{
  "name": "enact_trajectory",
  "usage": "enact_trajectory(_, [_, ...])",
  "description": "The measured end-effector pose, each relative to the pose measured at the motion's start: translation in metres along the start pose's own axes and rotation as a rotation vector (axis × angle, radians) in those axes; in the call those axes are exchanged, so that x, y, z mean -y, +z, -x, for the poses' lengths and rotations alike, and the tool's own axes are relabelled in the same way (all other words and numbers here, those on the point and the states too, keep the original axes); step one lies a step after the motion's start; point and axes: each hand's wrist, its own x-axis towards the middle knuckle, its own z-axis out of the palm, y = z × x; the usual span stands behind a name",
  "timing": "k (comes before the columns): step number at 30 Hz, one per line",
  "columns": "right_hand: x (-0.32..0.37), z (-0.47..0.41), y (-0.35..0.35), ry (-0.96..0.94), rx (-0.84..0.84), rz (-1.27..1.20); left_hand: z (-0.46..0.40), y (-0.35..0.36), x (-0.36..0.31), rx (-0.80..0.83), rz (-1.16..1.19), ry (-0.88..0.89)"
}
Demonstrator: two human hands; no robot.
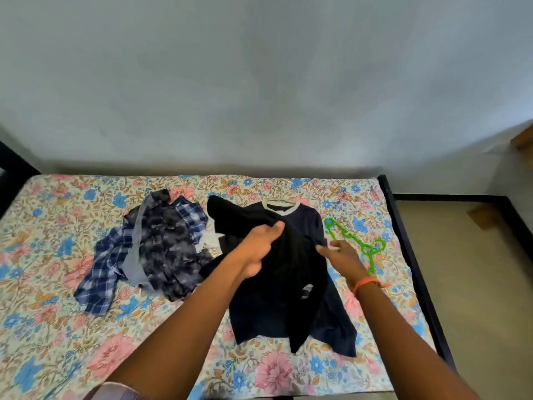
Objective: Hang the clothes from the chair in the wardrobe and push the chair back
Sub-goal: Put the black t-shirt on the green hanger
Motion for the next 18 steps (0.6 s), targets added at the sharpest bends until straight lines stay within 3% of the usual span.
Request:
enact_trajectory(3, [0.013, 0.026, -0.01, -0.077, 0.192, -0.409, 0.011, 0.05, 0.005, 0.014, -0.276, 0.124])
enact_trajectory(5, [0.017, 0.039, -0.014, -0.129, 0.33, -0.436, 0.019, 0.069, 0.0, 0.043, -0.384, 0.188])
enact_trajectory(7, [0.02, 0.047, -0.017, -0.187, 0.362, -0.42, 0.026, 0.075, -0.011, 0.047, -0.434, 0.208])
enact_trajectory(12, [0.018, 0.053, -0.037, -0.218, 0.363, -0.469, 0.045, 0.07, -0.04, 0.059, -0.217, 0.152])
enact_trajectory(18, [0.039, 0.078, -0.031, -0.427, 0.45, -0.327, 0.052, 0.079, -0.068, -0.108, -0.058, 0.183])
